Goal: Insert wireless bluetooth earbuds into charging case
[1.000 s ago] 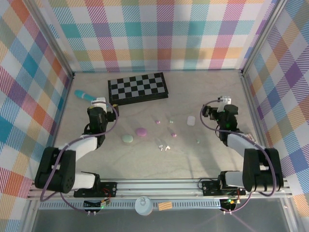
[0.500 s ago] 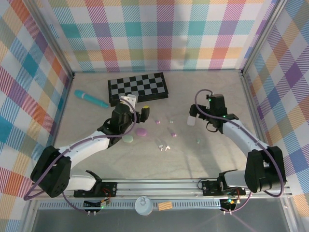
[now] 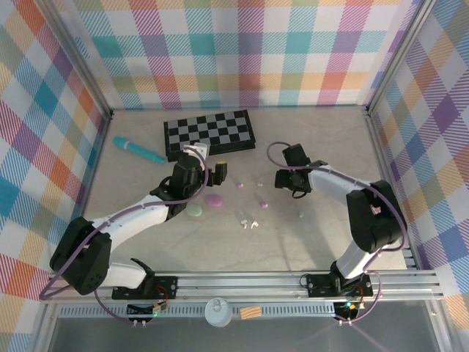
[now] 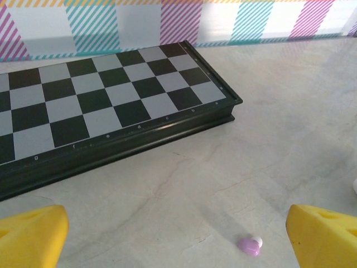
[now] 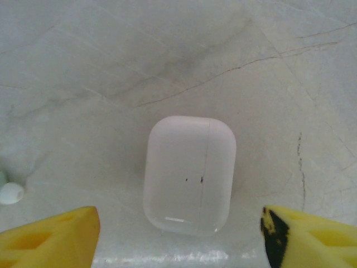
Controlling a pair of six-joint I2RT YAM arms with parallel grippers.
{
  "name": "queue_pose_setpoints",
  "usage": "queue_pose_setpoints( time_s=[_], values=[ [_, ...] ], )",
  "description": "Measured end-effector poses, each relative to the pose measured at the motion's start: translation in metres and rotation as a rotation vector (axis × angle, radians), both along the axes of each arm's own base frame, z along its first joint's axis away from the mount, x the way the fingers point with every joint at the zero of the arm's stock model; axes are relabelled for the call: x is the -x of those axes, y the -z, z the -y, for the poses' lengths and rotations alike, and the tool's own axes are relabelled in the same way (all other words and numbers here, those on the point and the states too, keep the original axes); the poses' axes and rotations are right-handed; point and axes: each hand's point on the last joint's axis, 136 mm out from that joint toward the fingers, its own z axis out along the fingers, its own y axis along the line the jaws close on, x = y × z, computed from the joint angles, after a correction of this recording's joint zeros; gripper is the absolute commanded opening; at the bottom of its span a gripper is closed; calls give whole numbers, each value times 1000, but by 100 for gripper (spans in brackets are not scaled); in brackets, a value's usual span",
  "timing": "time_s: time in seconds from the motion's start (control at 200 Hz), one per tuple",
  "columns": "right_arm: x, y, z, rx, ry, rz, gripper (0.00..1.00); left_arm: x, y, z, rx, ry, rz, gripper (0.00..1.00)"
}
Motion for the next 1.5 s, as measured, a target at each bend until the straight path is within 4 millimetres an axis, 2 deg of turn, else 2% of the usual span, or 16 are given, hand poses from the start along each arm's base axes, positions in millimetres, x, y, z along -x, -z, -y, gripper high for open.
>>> queue_pose_setpoints(
  time_s=[0.165,0.44,0.61,0.83,0.93,0.995,1.145,1.265,1.5],
  values=[
    [-4,10,1,15,29,-30,57,0,1,0,-1,-1,-1,100],
    [-1,25,4,45,37,-80,53,0,1,0,-2,-1,-2,100],
    [-2,26,4,48,39,-80,43,0,2,0,-6,-2,-9,100],
    [-1,21,1,36,9,-56,42,-1,9,1,-3,-13,-50,100],
    [1,6,-2,20,-41,-19,42,-3,6,2,10,-12,-86,100],
    [-1,-10,-8,8,-95,31,42,-6,-4,4,44,-2,-109,100],
    [-5,-49,-33,-13,-277,163,43,-17,-29,-4,175,1,-178,100],
    [0,-75,-54,-43,-435,240,43,-14,-40,-7,258,27,-274,100],
    [23,-118,-89,-141,-708,353,43,19,-63,32,475,184,-494,90]
  ],
)
